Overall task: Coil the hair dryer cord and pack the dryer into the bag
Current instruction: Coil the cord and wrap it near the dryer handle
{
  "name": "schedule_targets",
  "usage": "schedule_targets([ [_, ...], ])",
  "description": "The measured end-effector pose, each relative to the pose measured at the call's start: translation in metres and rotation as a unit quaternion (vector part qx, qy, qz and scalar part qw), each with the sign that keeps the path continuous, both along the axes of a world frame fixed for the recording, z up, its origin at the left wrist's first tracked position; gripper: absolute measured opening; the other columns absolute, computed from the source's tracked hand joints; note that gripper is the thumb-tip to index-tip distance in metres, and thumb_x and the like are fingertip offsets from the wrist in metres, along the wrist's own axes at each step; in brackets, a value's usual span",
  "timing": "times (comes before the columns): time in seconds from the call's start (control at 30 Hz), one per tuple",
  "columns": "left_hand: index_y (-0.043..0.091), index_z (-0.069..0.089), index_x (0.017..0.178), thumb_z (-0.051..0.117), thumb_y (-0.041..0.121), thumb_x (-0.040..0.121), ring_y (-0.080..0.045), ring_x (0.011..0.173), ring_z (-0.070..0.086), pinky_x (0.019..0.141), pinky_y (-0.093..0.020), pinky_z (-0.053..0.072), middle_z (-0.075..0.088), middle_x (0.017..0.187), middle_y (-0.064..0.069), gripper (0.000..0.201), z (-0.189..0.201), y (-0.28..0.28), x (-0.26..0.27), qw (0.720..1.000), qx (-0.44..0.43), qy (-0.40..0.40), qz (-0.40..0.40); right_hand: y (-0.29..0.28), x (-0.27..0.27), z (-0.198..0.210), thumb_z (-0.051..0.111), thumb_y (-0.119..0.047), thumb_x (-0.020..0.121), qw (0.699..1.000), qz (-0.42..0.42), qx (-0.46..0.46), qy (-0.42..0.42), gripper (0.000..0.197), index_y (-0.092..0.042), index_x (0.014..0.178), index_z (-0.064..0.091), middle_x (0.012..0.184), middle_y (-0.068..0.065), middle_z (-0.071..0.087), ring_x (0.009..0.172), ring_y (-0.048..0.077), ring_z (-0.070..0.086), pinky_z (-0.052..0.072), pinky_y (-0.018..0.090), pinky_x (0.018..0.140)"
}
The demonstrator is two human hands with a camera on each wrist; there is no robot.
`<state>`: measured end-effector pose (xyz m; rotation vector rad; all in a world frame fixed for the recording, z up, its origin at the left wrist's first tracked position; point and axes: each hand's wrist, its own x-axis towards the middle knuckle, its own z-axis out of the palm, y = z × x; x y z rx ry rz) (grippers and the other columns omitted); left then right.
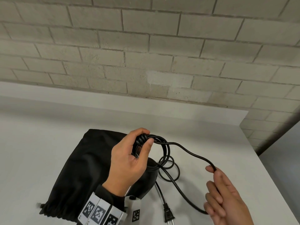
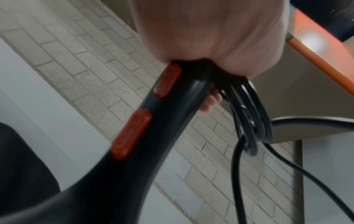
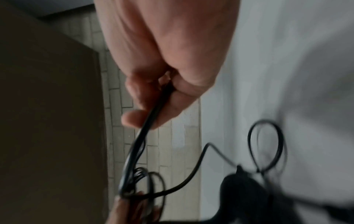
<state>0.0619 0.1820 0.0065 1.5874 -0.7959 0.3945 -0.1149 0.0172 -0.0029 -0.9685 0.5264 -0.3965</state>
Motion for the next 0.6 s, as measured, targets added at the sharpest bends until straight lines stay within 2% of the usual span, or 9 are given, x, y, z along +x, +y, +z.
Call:
schedule_targets([
  [0.07, 0.021, 0.064, 0.108, 0.062, 0.033, 0.09, -0.008, 0.073, 0.068, 0.069, -0.014, 0.051, 0.067, 0.09, 0.013, 0.021, 0.0, 0.003, 0.003, 1.0, -0.01, 0.015, 0.003, -0.009, -0.004, 0.002, 0.085, -0.053, 0.058, 0.997, 0.057, -0.04, 0.043, 0.062, -0.008, 0.098, 0.07, 0.044, 0.003, 0.023, 0.026, 0.006, 0.017, 0.028, 0.015, 0.037],
  [0.13, 0.02, 0.065, 0.108, 0.063, 0.032, 0.089, -0.008, 0.073, 0.068, 0.069, -0.013, 0.051, 0.068, 0.091, 0.013, 0.022, 0.001, 0.003, 0.005, 1.0, -0.016, 0.02, -0.002, -0.023, -0.008, 0.006, 0.088, -0.063, 0.037, 0.982, 0.108, -0.125, 0.094, 0.08, -0.006, 0.091, 0.072, 0.046, 0.004, 0.023, 0.034, 0.006, 0.018, 0.023, 0.018, 0.042],
  [0.2, 0.017, 0.066, 0.108, 0.063, 0.031, 0.09, -0.01, 0.075, 0.069, 0.068, -0.017, 0.054, 0.068, 0.091, 0.011, 0.023, 0.0, 0.002, 0.003, 1.0, -0.01, 0.016, -0.015, -0.039, -0.011, 0.011, 0.086, -0.069, 0.034, 0.963, 0.131, -0.201, 0.124, 0.081, -0.007, 0.084, 0.072, 0.048, 0.006, 0.026, 0.036, 0.01, 0.022, 0.026, 0.022, 0.042],
  [0.27, 0.016, 0.066, 0.109, 0.063, 0.031, 0.09, -0.011, 0.078, 0.069, 0.068, -0.022, 0.057, 0.068, 0.092, 0.01, 0.024, -0.001, -0.001, 0.0, 1.0, -0.007, 0.012, -0.025, -0.052, -0.013, 0.016, 0.083, -0.073, 0.034, 0.954, 0.085, -0.257, 0.133, 0.081, -0.01, 0.083, 0.072, 0.051, 0.01, 0.034, 0.036, 0.017, 0.031, 0.035, 0.027, 0.041],
  [0.37, 0.021, 0.065, 0.108, 0.063, 0.032, 0.089, -0.01, 0.076, 0.069, 0.068, -0.021, 0.056, 0.068, 0.092, 0.011, 0.022, -0.001, -0.002, 0.0, 0.999, -0.019, 0.023, -0.021, -0.059, -0.011, 0.009, 0.082, -0.07, 0.045, 0.944, -0.019, -0.311, 0.109, 0.067, -0.021, 0.089, 0.07, 0.061, 0.01, 0.059, 0.048, 0.023, 0.056, 0.053, 0.034, 0.056],
  [0.43, 0.025, 0.065, 0.106, 0.063, 0.034, 0.089, -0.009, 0.072, 0.068, 0.069, -0.015, 0.052, 0.068, 0.088, 0.013, 0.019, 0.0, 0.0, 0.003, 0.999, -0.029, 0.034, -0.007, -0.051, -0.003, -0.002, 0.082, -0.035, 0.071, 0.921, -0.074, -0.373, 0.088, 0.029, -0.029, 0.094, 0.066, 0.089, 0.012, 0.069, 0.07, 0.01, 0.067, 0.053, 0.014, 0.07],
  [0.47, 0.027, 0.065, 0.106, 0.063, 0.034, 0.089, -0.008, 0.07, 0.067, 0.069, -0.014, 0.05, 0.067, 0.086, 0.014, 0.018, 0.0, 0.001, 0.004, 0.999, -0.031, 0.036, -0.001, -0.043, 0.003, -0.005, 0.077, -0.02, 0.077, 0.902, -0.107, -0.409, 0.087, 0.026, -0.033, 0.095, 0.064, 0.1, 0.011, 0.068, 0.081, 0.008, 0.066, 0.05, 0.008, 0.073],
  [0.5, 0.028, 0.064, 0.105, 0.063, 0.035, 0.089, -0.008, 0.069, 0.067, 0.069, -0.013, 0.049, 0.067, 0.085, 0.015, 0.018, 0.001, 0.002, 0.004, 0.999, -0.031, 0.037, 0.001, -0.033, 0.009, -0.008, 0.075, -0.016, 0.08, 0.882, -0.142, -0.444, 0.072, 0.027, -0.035, 0.095, 0.062, 0.103, 0.007, 0.067, 0.086, 0.01, 0.065, 0.048, 0.006, 0.075],
  [0.6, 0.028, 0.064, 0.106, 0.062, 0.034, 0.089, -0.007, 0.071, 0.067, 0.07, -0.012, 0.049, 0.067, 0.086, 0.016, 0.019, 0.001, 0.002, 0.003, 0.999, -0.025, 0.035, -0.003, 0.011, 0.027, 0.008, 0.071, -0.032, 0.081, 0.833, -0.167, -0.528, -0.017, 0.01, -0.032, 0.088, 0.064, 0.089, -0.008, 0.065, 0.077, 0.015, 0.063, 0.045, 0.01, 0.073],
])
